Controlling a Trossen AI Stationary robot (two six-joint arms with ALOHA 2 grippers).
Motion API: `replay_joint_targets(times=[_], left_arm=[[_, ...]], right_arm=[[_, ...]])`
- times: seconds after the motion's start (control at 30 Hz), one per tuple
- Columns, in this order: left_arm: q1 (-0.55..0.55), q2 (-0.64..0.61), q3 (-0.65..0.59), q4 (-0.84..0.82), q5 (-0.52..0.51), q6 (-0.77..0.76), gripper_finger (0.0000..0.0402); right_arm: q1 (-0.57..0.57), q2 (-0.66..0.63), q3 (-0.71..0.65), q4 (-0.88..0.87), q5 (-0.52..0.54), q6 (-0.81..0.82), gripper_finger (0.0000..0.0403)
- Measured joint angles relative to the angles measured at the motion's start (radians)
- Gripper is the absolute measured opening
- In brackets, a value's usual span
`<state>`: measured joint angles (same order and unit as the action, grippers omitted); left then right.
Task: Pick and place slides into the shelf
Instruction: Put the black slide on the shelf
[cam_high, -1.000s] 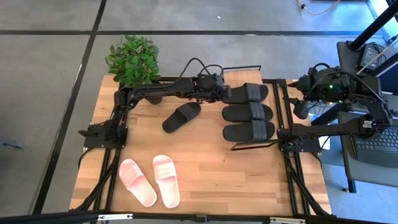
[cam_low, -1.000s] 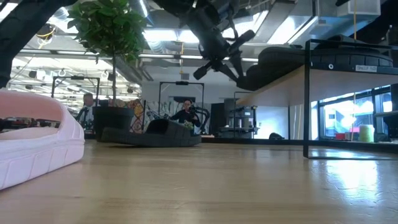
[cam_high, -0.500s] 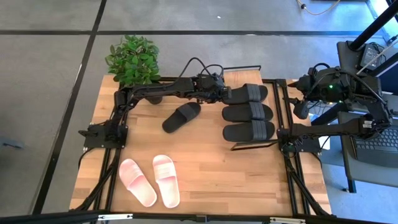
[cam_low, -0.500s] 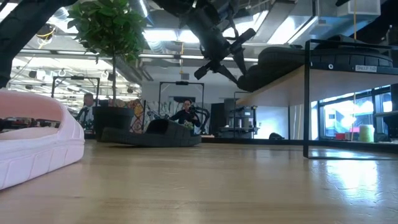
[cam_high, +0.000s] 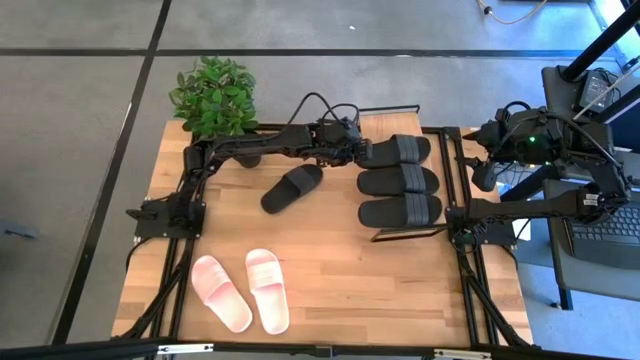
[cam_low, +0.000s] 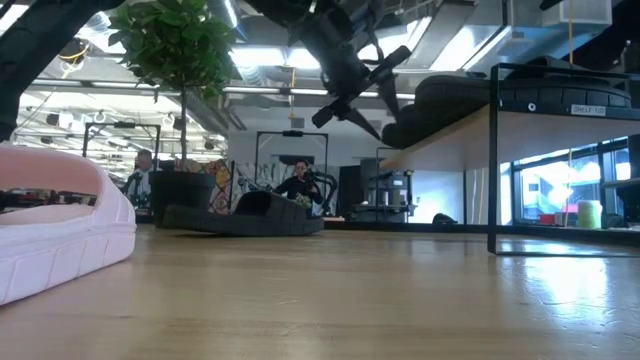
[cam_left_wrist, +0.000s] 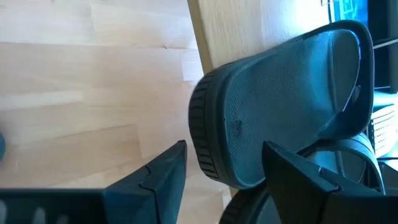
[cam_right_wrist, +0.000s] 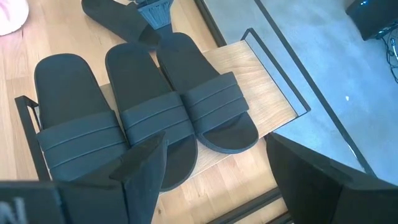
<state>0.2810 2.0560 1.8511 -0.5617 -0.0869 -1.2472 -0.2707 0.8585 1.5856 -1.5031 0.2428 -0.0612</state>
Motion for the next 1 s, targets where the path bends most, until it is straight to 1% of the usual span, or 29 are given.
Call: replay_joint_targets(times=[0.13, 0.3, 0.47, 0.8, 1.0], left_arm=[[0.010, 0.000, 0.000, -0.029, 0.000, 0.001, 0.0198], [0.021, -0.010, 0.000, -0.110, 0.007, 0.003, 0.0198], [0.021, -0.033, 0.000, -0.150, -0.006, 0.042, 0.0198], [0.005, -0.166, 0.000, -0.166, -0.046, 0.138, 0.0198], [-0.052, -0.263, 0.000, -0.174, -0.103, 0.249, 0.0199]], right_arm=[[0.000, 0.000, 0.000, -0.006, 0.000, 0.000, 0.0275], [0.000, 0.000, 0.000, -0.036, 0.000, 0.006, 0.0275], [0.000, -0.005, 0.000, -0.045, 0.000, 0.007, 0.0275], [0.000, -0.005, 0.000, -0.044, 0.000, 0.030, 0.0275], [0.000, -0.005, 0.000, -0.043, 0.000, 0.034, 0.0275]])
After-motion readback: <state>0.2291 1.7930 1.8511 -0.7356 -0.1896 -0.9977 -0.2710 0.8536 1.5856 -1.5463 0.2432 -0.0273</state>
